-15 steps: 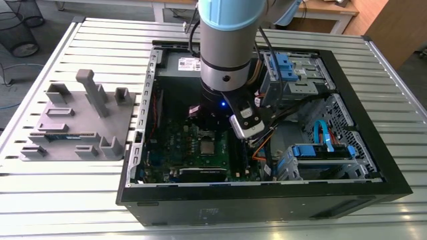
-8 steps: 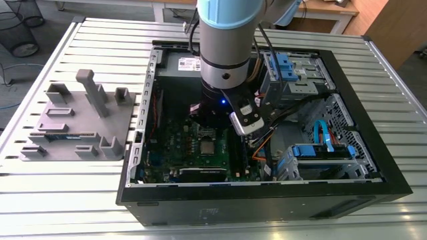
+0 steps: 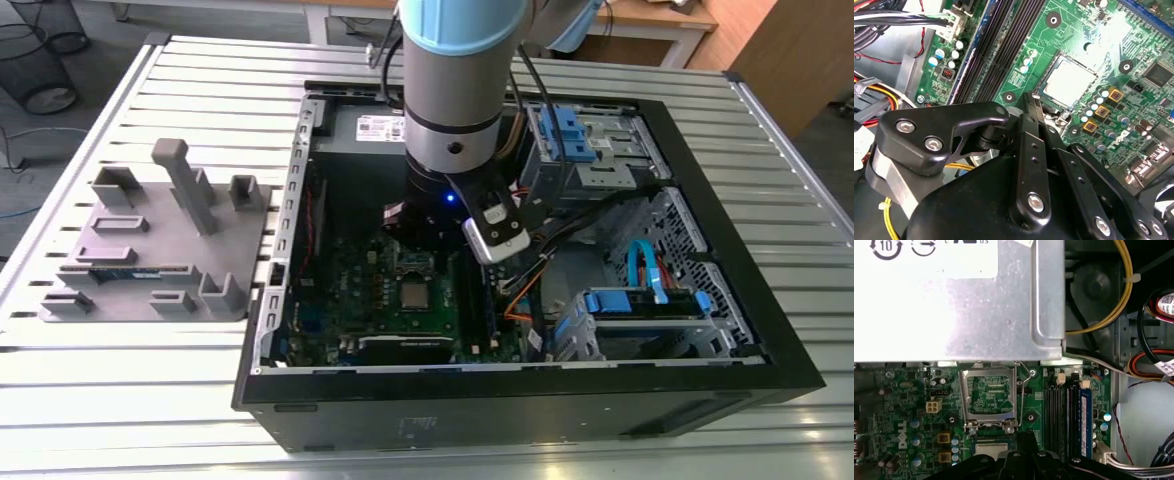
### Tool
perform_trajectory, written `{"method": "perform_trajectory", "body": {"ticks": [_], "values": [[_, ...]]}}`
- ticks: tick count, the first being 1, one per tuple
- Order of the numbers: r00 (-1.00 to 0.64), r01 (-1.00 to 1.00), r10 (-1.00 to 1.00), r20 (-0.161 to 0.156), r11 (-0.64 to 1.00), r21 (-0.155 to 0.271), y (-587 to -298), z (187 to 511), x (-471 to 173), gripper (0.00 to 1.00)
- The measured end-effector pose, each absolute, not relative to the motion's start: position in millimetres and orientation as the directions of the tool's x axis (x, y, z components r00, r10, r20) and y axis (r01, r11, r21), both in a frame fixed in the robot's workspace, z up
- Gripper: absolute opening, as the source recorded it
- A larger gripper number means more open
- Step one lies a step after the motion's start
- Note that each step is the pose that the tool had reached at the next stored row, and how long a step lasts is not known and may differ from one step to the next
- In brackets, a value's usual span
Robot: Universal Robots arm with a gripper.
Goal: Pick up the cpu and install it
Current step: 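Close the cpu cover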
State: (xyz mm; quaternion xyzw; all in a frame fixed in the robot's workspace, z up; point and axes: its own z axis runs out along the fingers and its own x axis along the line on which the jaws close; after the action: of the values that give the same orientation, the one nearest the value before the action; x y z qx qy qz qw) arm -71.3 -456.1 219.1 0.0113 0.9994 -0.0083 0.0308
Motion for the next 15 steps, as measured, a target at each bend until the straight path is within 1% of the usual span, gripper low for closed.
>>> {"method": "perform_trajectory", "body": {"ticks": [15], "values": [[-0.998,-0.011,-0.012,-0.062,1.000,-0.016,-456.0,218.8,-71.1,0.11]]}}
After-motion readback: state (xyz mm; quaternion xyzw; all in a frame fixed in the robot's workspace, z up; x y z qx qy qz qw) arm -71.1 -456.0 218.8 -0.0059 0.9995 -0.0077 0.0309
